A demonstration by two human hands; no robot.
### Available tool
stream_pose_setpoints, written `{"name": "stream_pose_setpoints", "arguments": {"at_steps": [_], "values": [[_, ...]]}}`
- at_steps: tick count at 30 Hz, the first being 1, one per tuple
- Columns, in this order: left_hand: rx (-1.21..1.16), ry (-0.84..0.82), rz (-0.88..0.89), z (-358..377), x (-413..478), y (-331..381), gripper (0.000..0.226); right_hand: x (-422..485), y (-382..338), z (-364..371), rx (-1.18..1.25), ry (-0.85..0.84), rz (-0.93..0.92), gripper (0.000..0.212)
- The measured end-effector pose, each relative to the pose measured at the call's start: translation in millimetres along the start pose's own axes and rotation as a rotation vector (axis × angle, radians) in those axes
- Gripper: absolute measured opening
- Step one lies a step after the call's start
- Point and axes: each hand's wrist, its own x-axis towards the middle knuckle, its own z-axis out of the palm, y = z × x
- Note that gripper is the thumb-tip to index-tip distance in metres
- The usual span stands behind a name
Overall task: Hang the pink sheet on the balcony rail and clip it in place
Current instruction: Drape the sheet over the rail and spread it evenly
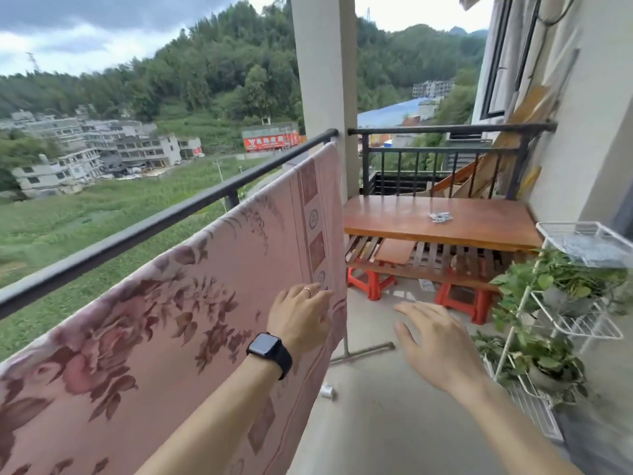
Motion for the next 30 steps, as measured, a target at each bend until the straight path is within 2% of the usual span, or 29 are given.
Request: {"name": "stream_pose_setpoints", "arguments": {"at_steps": [6,16,24,30], "values": [[0.075,0.066,0.020,14,159,16,0.053,133,65,-1,0.032,0.022,-0.046,0.039],[0.184,0.229,-0.178,-11,371,17,0.053,365,158,7,0.163,-0.038,-0.194,0.039],[0.256,0.252,-0.309,-19,504,-27,0.051,535,185,39,0.136,-0.053,-0.338,0.038],[0.281,0.278,-0.346,-15,601,-62,0.047,659,173,68,0.210,-0.086,-0.455,0.039]]}}
